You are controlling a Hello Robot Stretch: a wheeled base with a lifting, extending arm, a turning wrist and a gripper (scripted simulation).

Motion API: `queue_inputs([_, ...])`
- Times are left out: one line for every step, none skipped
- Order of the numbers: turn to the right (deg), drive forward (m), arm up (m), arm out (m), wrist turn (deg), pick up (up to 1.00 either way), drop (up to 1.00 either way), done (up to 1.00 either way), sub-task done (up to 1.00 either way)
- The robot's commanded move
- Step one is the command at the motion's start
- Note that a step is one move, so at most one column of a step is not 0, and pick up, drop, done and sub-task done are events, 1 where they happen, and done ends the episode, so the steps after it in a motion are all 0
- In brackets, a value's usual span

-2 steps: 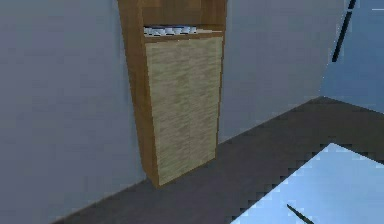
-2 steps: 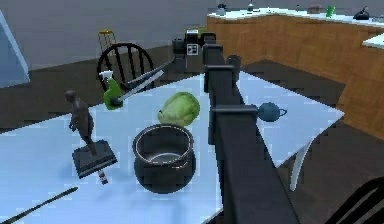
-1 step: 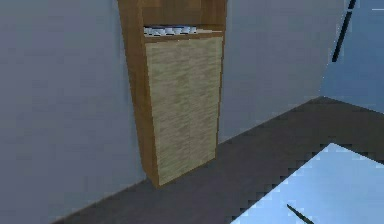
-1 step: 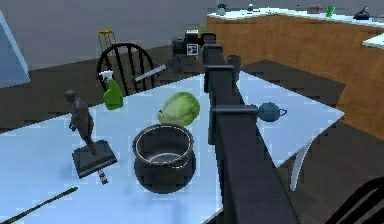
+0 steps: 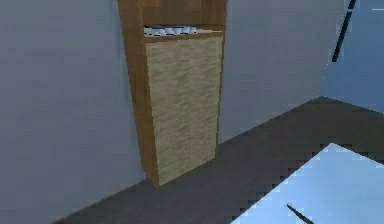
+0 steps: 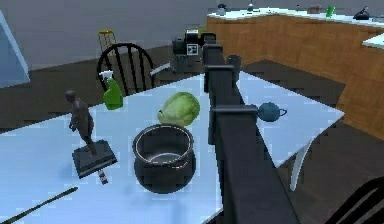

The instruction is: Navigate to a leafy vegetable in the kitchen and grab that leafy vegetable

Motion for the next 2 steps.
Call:
queue_inputs([0.0, 0.00, -0.22, 0.00, 0.0, 0.00, 0.00, 0.00, 0.00])
queue_inputs([0.0, 0.00, 0.00, 0.00, 0.0, 1.00, 0.00, 0.00, 0.00])
